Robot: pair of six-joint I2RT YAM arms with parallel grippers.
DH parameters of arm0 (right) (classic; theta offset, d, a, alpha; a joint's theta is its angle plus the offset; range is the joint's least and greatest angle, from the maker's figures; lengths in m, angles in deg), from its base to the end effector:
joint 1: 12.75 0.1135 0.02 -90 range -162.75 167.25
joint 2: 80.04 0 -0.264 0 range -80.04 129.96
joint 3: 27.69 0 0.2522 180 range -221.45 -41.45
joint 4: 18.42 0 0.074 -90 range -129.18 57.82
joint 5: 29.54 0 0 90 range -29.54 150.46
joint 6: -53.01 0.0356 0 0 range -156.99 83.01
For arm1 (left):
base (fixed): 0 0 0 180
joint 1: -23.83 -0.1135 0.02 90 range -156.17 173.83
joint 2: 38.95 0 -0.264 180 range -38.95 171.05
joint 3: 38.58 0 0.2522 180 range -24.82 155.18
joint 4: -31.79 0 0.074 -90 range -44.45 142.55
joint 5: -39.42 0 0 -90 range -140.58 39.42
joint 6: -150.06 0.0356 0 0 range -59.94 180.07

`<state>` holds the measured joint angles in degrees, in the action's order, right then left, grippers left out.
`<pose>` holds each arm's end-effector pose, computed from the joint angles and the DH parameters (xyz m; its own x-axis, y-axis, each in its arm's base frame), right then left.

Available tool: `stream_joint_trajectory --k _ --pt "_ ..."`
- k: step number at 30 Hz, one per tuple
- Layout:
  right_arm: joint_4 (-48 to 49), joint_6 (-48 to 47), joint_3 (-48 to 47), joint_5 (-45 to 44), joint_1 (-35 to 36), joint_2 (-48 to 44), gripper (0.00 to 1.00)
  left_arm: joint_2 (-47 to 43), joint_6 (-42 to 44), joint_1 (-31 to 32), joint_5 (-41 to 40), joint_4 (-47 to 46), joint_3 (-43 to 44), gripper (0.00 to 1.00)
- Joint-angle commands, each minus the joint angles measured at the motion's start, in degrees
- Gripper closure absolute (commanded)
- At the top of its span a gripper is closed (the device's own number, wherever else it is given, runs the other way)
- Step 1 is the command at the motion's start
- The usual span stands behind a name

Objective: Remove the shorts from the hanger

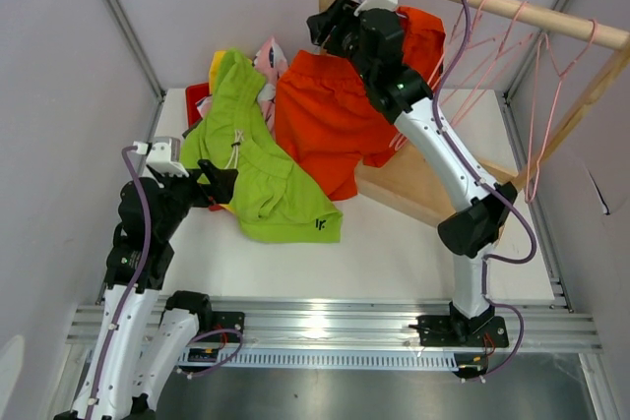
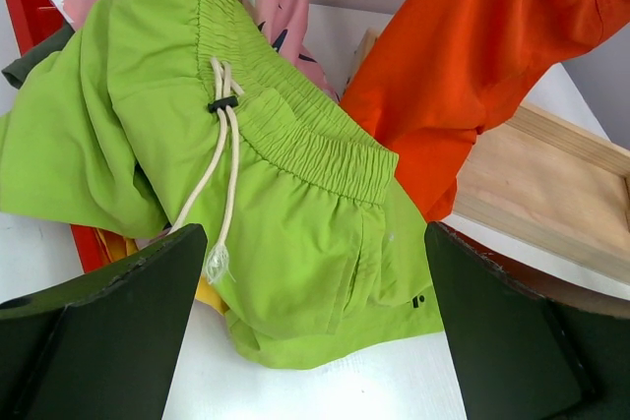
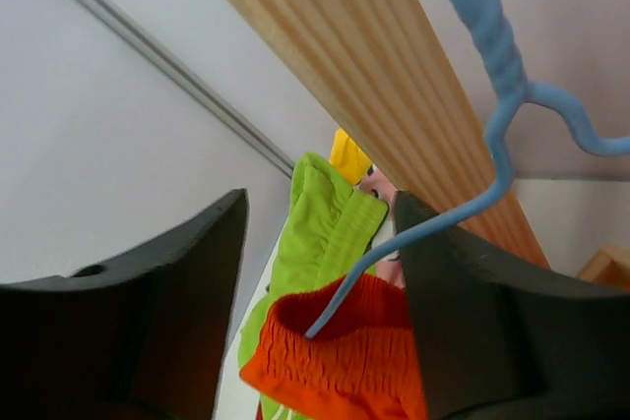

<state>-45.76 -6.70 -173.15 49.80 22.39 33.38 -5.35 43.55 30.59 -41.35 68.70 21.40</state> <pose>0.3696 0.2521 0.4985 -0.1514 0.4996 -0.8529 -0.3920 0.7618 0.5158 0.1317 -0.0214 0.3517 -0.2515 -0.2527 -0.9343 0.2100 0.9281 -0.3075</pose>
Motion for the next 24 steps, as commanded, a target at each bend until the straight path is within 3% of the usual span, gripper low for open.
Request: stream_joint_trajectory --k 1,5,6,7,14,20,24 --pt "4.88 -0.66 -2.34 -2.44 -0.07 0.66 0.45 -0.03 -0.54 0.53 1.40 -2.59 0.10 0.01" --pt "7.60 -1.10 1.26 -1.74 0.28 -1.53 0.82 0.14 -0.80 0.53 1.58 -2.85 -0.25 0.01" --pt "8.04 -1.28 2.14 -1.91 0.37 -2.41 0.98 0.06 -0.80 0.53 1.49 -2.85 -0.25 0.01" --pt "8.39 -1.63 3.19 -2.00 0.46 -3.38 1.00 -0.03 -0.80 0.62 1.49 -2.77 -0.25 0.01" --pt "7.79 -4.35 7.86 -4.11 0.46 -13.22 1.00 -0.91 -0.27 0.79 1.57 -3.38 0.62 0.01" --pt "6.03 -3.48 8.39 -3.94 0.37 -20.43 1.00 0.93 -0.71 4.65 13.69 -11.79 4.74 0.01" --pt "5.23 -1.29 10.58 -3.32 0.37 -24.47 1.00 5.32 0.51 12.54 20.90 -19.19 8.10 0.01"
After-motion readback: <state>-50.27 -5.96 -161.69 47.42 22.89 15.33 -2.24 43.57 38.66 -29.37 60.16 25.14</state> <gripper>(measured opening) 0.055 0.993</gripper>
